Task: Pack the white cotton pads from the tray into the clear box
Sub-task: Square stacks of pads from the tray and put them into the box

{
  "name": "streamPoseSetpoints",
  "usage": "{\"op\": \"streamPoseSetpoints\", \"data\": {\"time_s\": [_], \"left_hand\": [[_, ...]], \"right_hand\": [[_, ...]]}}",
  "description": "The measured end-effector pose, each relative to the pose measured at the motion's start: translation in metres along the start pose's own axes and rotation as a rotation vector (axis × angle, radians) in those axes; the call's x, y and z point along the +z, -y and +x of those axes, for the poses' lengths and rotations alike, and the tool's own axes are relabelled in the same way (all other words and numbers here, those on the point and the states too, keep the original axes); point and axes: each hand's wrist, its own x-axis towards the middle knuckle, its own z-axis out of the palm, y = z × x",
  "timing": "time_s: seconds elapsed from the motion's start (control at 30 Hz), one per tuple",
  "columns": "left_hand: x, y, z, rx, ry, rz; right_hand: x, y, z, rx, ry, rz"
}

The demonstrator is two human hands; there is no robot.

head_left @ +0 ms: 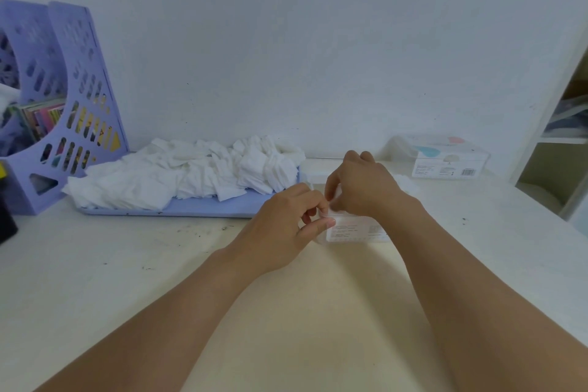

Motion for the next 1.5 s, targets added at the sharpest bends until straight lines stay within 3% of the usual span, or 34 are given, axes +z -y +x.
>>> {"op": "streamPoseSetpoints", "data": {"time_s": [0.27,0.4,0.6,0.7,0.73,0.8,0.87,1.0,1.1,1.23,1.33,1.5], "left_hand": [[0.001,0.002,0.001,0.012,-0.021,0.033],[0.000,0.005,0.000,0.002,-0.033,0.053],[-0.007,0.003,-0.002,-0.096,-0.020,-0.100],[-0.028,0.005,0.002,-0.184,-0.223,-0.168],[-0.039,0.010,0.002,-0.220,-0.324,-0.158],[-0.066,0.025,-0.005,-0.337,-0.474,-0.101],[-0.091,0.046,-0.015,-0.494,-0.505,0.002],[-0.144,0.084,-0.037,-0.680,-0.560,0.215],[-0.179,0.111,-0.062,-0.776,-0.662,0.355],[-0.188,0.144,-0.097,-0.897,-0.855,0.161],[-0.180,0.157,-0.103,-0.953,-0.889,0.023],[-0.179,0.164,-0.101,-0.956,-0.792,-0.021]], "right_hand": [[0.010,0.000,0.009,0.216,-0.031,-0.103],[0.012,-0.003,0.009,0.178,-0.071,-0.001],[-0.001,0.006,-0.006,0.092,-0.452,0.367],[-0.016,0.037,-0.024,-0.074,-0.598,0.590],[-0.019,0.053,-0.031,-0.122,-0.558,0.701],[-0.020,0.092,-0.038,-0.179,-0.321,0.874],[-0.011,0.125,-0.032,-0.208,-0.129,0.851],[0.016,0.181,0.000,-0.166,0.043,0.802],[0.036,0.218,0.021,-0.162,0.029,0.704],[0.049,0.253,0.038,-0.135,0.001,0.627],[0.061,0.276,0.050,-0.094,-0.031,0.545],[0.067,0.304,0.066,-0.072,-0.107,0.360]]}}
